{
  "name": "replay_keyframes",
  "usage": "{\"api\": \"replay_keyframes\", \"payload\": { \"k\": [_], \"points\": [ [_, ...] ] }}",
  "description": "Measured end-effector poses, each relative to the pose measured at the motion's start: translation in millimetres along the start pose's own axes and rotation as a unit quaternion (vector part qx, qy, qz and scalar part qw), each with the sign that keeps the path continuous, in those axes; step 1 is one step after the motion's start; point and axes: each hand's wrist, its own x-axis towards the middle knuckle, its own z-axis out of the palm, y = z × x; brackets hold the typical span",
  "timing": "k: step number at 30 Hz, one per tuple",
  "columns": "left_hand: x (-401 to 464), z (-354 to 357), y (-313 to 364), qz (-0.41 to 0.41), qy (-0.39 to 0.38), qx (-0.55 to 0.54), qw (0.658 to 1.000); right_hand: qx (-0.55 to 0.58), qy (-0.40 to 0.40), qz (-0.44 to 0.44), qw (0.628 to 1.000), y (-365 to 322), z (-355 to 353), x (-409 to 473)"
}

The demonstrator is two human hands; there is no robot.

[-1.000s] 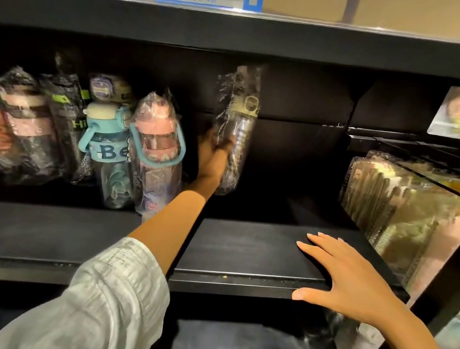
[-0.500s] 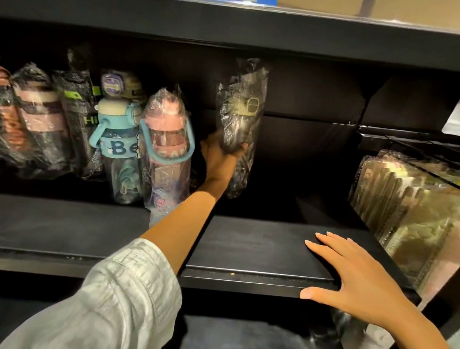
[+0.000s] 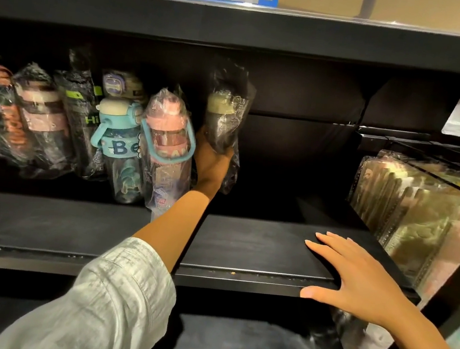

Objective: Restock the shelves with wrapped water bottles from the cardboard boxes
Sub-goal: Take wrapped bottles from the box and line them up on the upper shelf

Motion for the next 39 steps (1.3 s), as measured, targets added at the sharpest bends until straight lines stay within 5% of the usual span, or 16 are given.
{"api": "replay_keyframes", "payload": {
  "k": [26,35,39],
  "points": [
    [-22.4,-19.0,25.8,-0.017,-0.018,0.033,0.999,0.006,0.007,-0.004,1.000,0.3,1.1,0.0],
    [-48.8,-33.1,51.2,-0.091,-0.053,0.143,0.984,0.007,0.005,-0.013,1.000,-0.2,-0.7,-2.4],
    [-70.1,-43.6,55.8,-0.135,-0.153,0.281,0.938,0.088,0.029,-0.021,0.995,-4.6,-6.0,-2.2]
  ]
}}
